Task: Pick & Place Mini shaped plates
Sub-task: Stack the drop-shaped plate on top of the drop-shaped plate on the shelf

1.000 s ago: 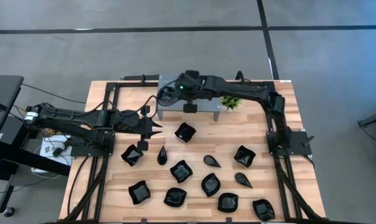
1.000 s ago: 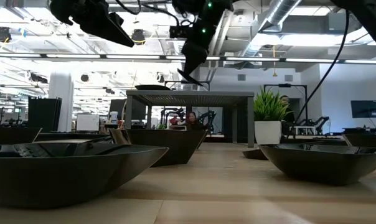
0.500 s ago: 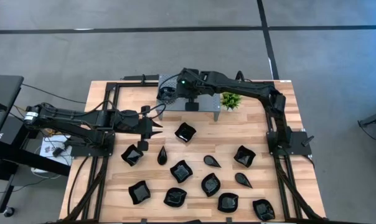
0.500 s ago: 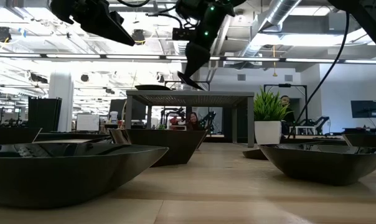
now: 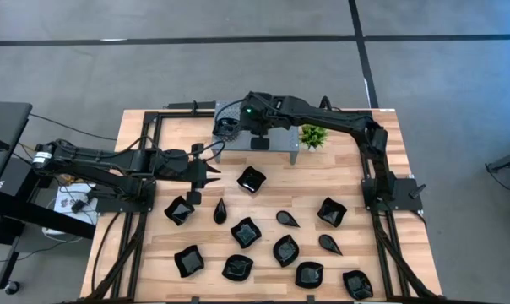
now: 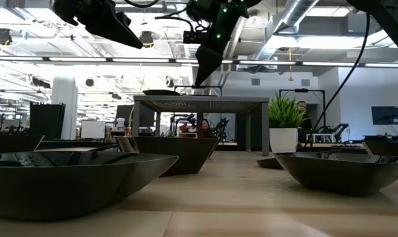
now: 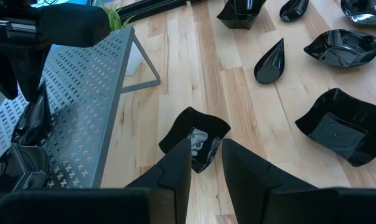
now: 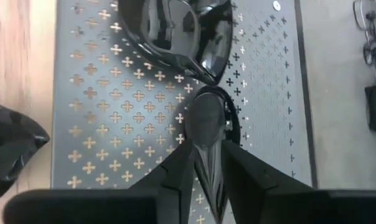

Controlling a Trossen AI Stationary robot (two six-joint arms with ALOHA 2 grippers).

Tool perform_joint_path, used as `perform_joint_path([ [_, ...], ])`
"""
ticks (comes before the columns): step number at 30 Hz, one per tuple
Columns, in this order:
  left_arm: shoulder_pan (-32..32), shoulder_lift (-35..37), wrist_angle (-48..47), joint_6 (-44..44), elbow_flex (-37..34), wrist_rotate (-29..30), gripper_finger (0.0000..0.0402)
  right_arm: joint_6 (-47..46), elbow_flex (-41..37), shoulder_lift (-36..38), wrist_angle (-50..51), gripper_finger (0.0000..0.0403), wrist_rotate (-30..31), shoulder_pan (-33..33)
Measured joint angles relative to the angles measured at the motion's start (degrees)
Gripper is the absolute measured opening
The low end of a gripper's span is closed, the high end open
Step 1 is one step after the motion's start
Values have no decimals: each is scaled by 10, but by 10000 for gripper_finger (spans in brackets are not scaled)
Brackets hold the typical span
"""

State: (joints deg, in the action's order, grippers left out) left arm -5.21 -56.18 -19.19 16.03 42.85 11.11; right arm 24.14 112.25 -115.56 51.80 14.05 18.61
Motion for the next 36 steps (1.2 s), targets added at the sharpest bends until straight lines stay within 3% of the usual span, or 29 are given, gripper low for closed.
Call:
perform_joint_path([
  [12, 0, 0, 0, 0, 0, 0, 92, -41, 0, 2, 86, 82, 32, -94],
  [18, 0, 0, 0, 0, 0, 0, 92, -122, 0, 2, 199, 82, 96, -169],
  [27, 0, 0, 0, -9, 0, 0, 92, -369, 0, 2, 328, 82, 64, -262],
  [36, 0, 0, 0, -29, 0, 0, 92, -433, -3, 2, 331, 81, 34, -313],
])
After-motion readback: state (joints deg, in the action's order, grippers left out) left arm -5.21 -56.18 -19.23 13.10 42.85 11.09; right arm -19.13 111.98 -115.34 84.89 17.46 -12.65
